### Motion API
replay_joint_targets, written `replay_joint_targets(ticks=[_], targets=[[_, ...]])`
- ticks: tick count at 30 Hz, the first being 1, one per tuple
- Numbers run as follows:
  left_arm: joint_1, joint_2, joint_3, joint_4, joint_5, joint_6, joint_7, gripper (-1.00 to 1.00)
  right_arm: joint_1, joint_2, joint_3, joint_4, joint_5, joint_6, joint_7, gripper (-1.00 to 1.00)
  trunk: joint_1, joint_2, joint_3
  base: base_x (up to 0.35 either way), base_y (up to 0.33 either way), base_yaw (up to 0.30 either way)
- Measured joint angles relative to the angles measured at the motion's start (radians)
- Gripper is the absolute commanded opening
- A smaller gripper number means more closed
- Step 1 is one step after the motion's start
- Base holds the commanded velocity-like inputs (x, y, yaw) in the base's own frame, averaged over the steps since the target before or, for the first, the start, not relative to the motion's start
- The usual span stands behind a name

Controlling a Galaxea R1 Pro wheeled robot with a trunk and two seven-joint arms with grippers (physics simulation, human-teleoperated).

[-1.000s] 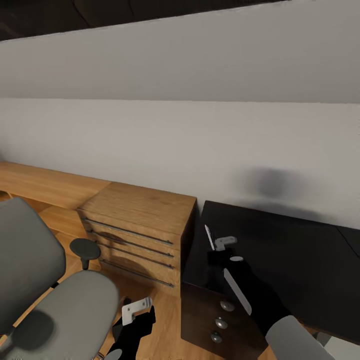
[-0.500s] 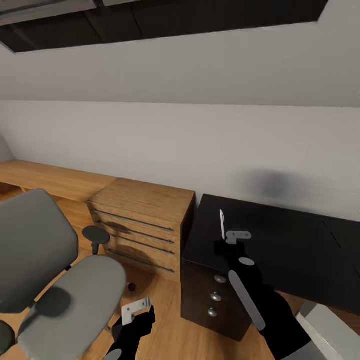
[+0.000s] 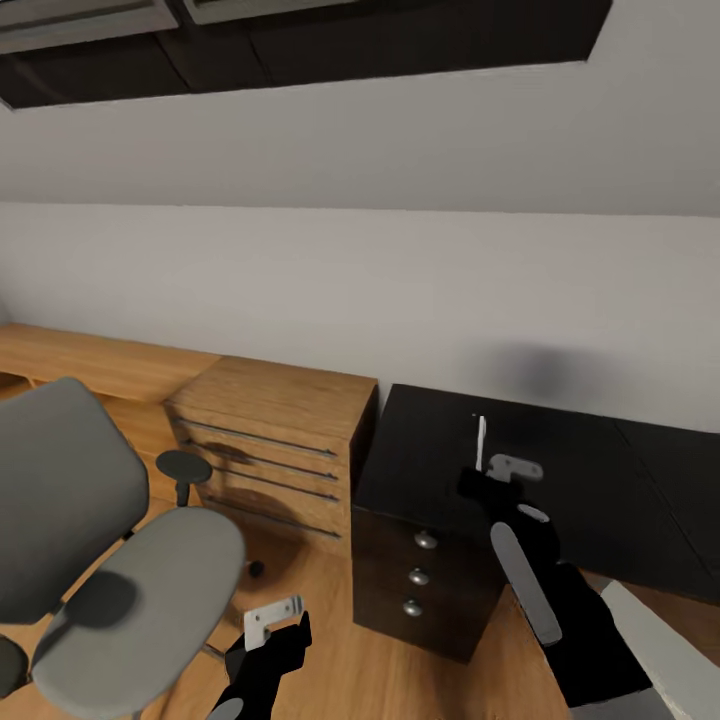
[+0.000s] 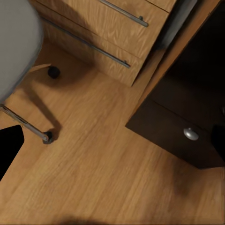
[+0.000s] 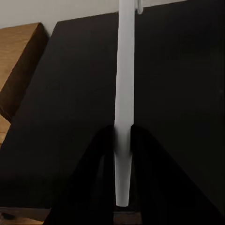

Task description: In the bedroom, organize the workspace by keeping the computer under the desk, ensuring the monitor is on the desk, placing the keyboard on the desk next to the monitor, placing the mouse on the desk next to the keyboard, moving the folder from the swivel chair onto the desk next to the mouse, stacking the notebook on top of the folder with the pen on top of the notebook, and positioning the swivel chair next to the desk.

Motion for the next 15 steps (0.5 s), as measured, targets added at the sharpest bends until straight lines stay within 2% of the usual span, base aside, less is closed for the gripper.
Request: replay_joint_targets(ticks=[1,3,6,9,12,15], targets=[[0.0,0.0,0.0,0.0,0.0,0.0,0.0,1.0,0.0,-0.001,-0.02,0.0,-0.013,0.001,0.0,-1.0,0.0,0.0,0.0,-0.001,0.0,-0.268],[0.0,0.0,0.0,0.0,0.0,0.0,-0.001,1.0,0.0,-0.009,-0.103,0.002,-0.049,0.003,-0.001,-1.0,0.0,0.0,0.001,0.0,0.0,-0.278],[0.0,0.0,0.0,0.0,0.0,0.0,-0.001,1.0,0.0,-0.014,-0.195,0.002,-0.067,0.003,-0.003,-1.0,0.0,0.0,0.001,0.0,0.0,-0.288],[0.0,0.0,-0.001,0.001,0.0,0.0,-0.001,1.0,0.0,-0.015,-0.33,0.003,-0.075,0.004,-0.003,-1.0,0.0,0.0,0.002,0.0,0.0,-0.295],[0.0,0.0,-0.001,0.002,0.0,0.0,0.0,1.0,0.0,-0.015,-0.378,0.002,-0.081,0.004,-0.003,-1.0,0.0,0.0,0.002,0.0,0.0,-0.291],[0.0,0.0,-0.001,0.002,0.0,0.0,0.0,1.0,0.0,-0.013,-0.394,-0.002,-0.083,0.004,-0.004,-1.0,0.0,0.0,0.002,0.0,0.0,-0.126]])
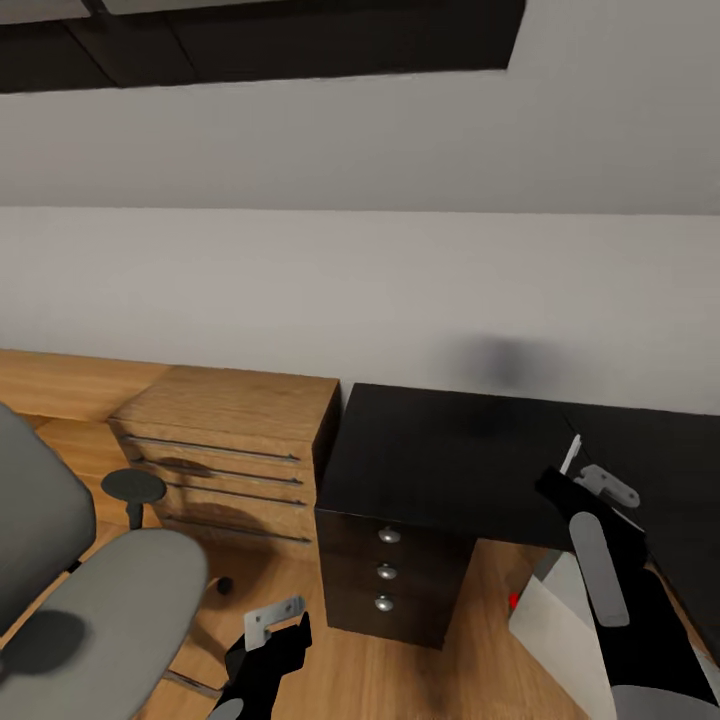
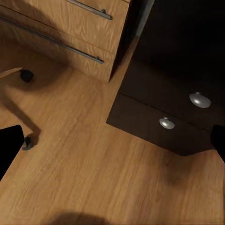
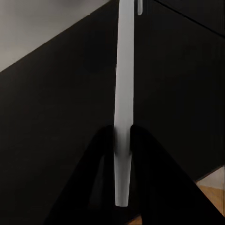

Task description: In the bedroom, organize the workspace by keeping the computer under the desk, ensuring the monitor is on the desk, placing the keyboard on the desk next to the monitor, placing the mouse on the desk next to the keyboard, moving the folder from the swivel chair onto the desk next to the mouse, stacking the notebook on top of the folder with the pen on top of the notebook, and positioning the swivel chair next to the desk.

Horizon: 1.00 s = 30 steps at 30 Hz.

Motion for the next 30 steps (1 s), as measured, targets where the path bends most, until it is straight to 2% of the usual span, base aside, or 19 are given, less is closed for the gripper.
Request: replay_joint_targets(ticks=[4,8,12,16,22,30], targets=[[0.0,0.0,0.0,0.0,-0.001,0.0,0.001,1.0,0.001,0.004,-0.007,-0.006,0.001,0.008,-0.003,-1.0,0.0,0.0,0.0,0.0,0.0,-0.01],[0.0,0.0,-0.002,0.001,-0.001,-0.001,0.005,1.0,0.0,-0.003,-0.012,0.001,0.003,0.007,-0.002,-1.0,0.0,0.0,0.002,0.0,0.0,-0.236],[0.0,0.0,-0.003,0.002,-0.001,-0.001,0.005,1.0,0.0,-0.009,-0.071,0.003,0.005,0.011,0.002,-1.0,0.0,0.0,0.005,0.0,0.0,-0.265],[0.0,0.0,-0.003,0.002,-0.001,-0.001,0.005,1.0,0.0,-0.029,-0.098,0.012,0.001,0.011,0.006,-1.0,0.0,0.0,0.007,0.0,0.0,-0.27],[0.0,0.0,-0.004,0.002,-0.001,0.0,0.005,1.0,0.0,-0.038,-0.107,0.027,0.001,0.011,0.007,-1.0,0.0,0.0,0.011,0.0,0.0,-0.271],[0.0,0.0,-0.004,0.002,-0.001,-0.001,0.005,1.0,0.0,-0.069,-0.109,0.031,-0.002,0.01,0.011,-1.0,0.0,0.0,0.016,0.0,0.0,-0.271]])
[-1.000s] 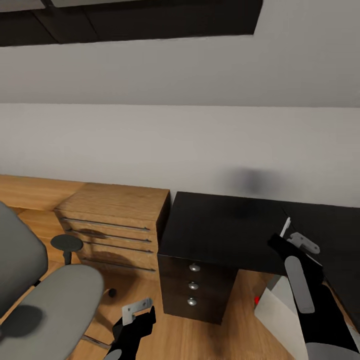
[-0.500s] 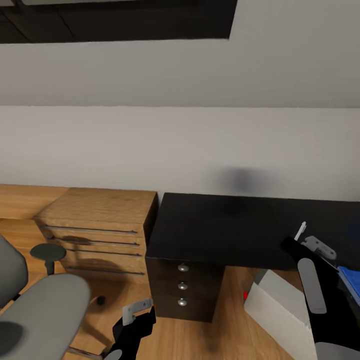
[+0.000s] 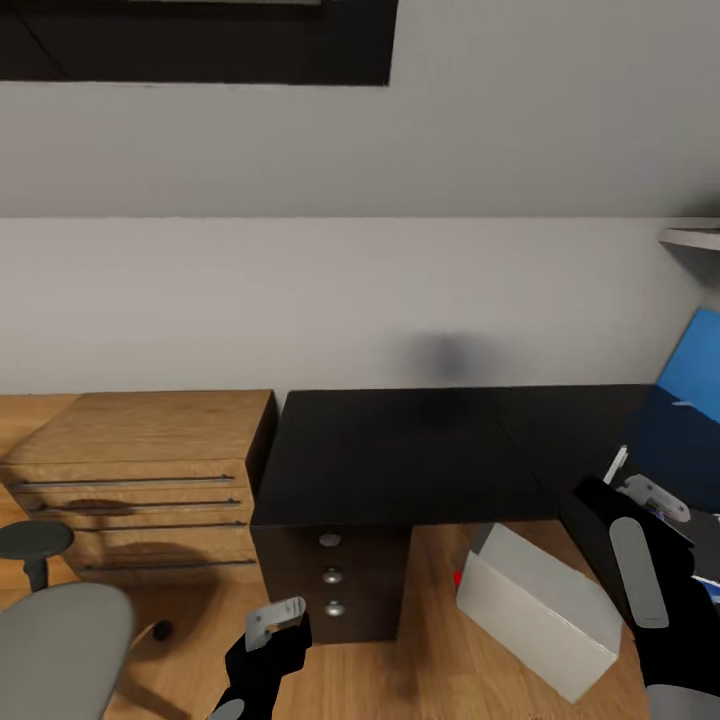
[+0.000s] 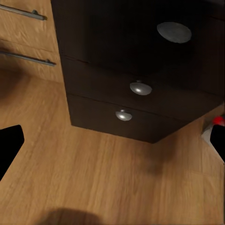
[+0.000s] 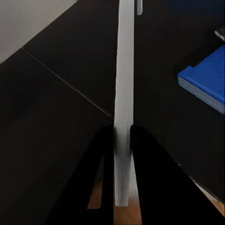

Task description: In the bedroom, organize the workspace by keeping the computer under the desk, ensuring the monitor is on the desk, placing the keyboard on the desk next to the monitor, placing the mouse on the desk next to the keyboard, moving the folder from the swivel chair onto the desk next to the mouse, stacking the notebook on top of the folder with the pen on top of the notebook, and positioning the swivel chair next to the desk.

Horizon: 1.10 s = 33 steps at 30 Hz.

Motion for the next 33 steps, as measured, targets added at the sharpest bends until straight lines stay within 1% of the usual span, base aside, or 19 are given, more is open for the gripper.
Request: replay_joint_targets(ticks=[12,22,25,30,33], targets=[[0.0,0.0,0.0,0.0,0.0,0.001,0.0,1.0,-0.001,-0.005,-0.004,0.002,0.0,-0.002,0.003,-1.0,0.0,0.0,0.006,0.0,0.0,-0.277],[0.0,0.0,0.0,0.0,0.0,0.0,0.0,1.0,-0.001,-0.006,-0.017,0.033,0.0,-0.003,0.003,-1.0,0.0,0.0,0.011,0.0,0.0,-0.282],[0.0,0.0,0.0,0.0,0.0,0.001,0.0,1.0,-0.001,-0.006,-0.018,0.057,0.001,-0.006,0.002,-1.0,0.0,0.0,0.011,0.0,0.0,-0.279],[0.0,0.0,0.0,0.0,0.001,0.001,0.0,1.0,-0.001,-0.005,-0.015,0.066,0.006,-0.008,0.002,-1.0,0.0,0.0,0.011,0.0,0.0,-0.044],[0.0,-0.001,0.0,0.0,0.003,0.001,-0.002,1.0,-0.002,-0.004,-0.011,0.073,0.006,-0.007,0.002,-1.0,0.0,0.0,0.011,0.139,0.0,-0.006]])
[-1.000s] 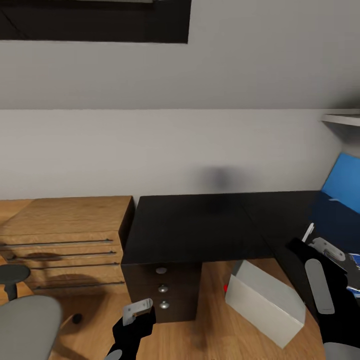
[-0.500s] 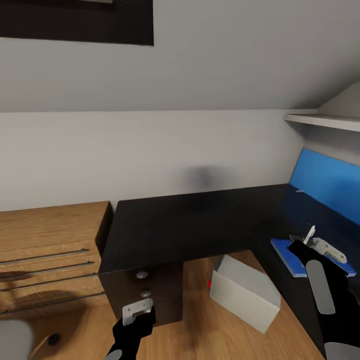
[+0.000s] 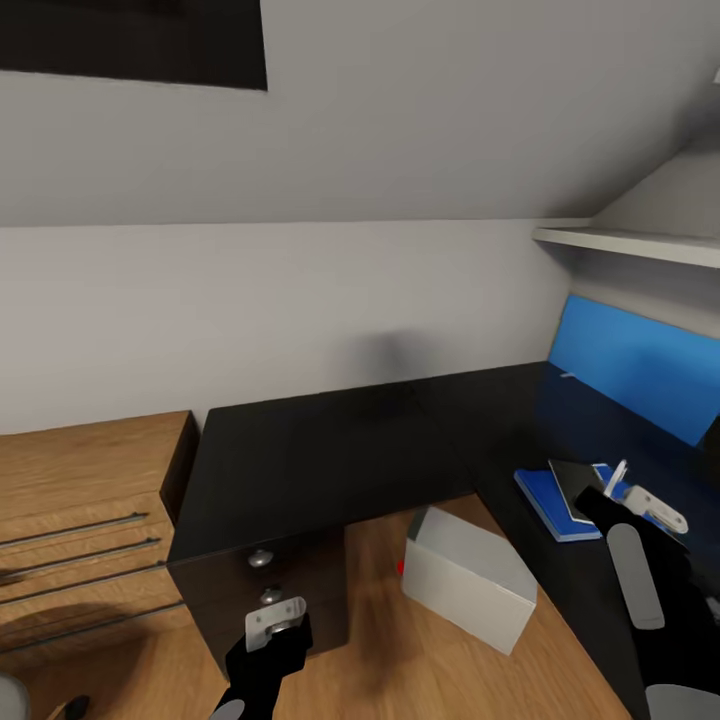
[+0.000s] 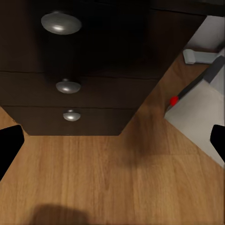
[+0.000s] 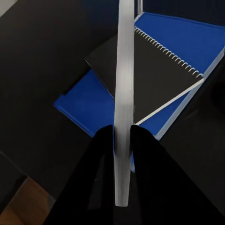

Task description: In the bedroom, organize the workspace by keeping the computer under the desk, ensuring the monitor is on the desk, placing the keyboard on the desk next to the monitor, placing the mouse on the desk next to the keyboard, moving the folder from the swivel chair onto the desk next to the mouse, stacking the notebook on top of the folder with the pen on top of the notebook, and positioning the swivel chair next to the desk.

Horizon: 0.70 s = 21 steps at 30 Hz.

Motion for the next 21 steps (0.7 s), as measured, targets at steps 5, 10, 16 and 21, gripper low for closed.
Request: replay_joint_targets(ticks=[5,10,16,21], targets=[[0.0,-0.002,-0.003,0.011,-0.001,0.0,-0.001,1.0,-0.001,0.0,0.002,0.014,0.0,-0.001,0.001,-1.0,0.0,0.0,0.0,0.274,0.0,-0.001],[0.0,-0.003,-0.009,0.019,-0.001,0.0,-0.002,1.0,-0.001,0.0,0.002,0.019,0.0,-0.001,0.001,-1.0,0.0,0.0,0.0,0.289,-0.037,0.0],[0.0,-0.002,-0.035,0.022,-0.002,0.0,0.001,1.0,-0.009,-0.004,0.001,0.112,0.003,-0.002,0.0,-1.0,0.0,0.0,0.0,0.2,-0.134,0.0],[0.0,-0.001,-0.039,0.022,-0.004,0.0,0.001,1.0,-0.017,-0.042,0.0,0.173,0.002,-0.004,0.0,-1.0,0.0,0.0,0.0,0.037,-0.029,0.0]])
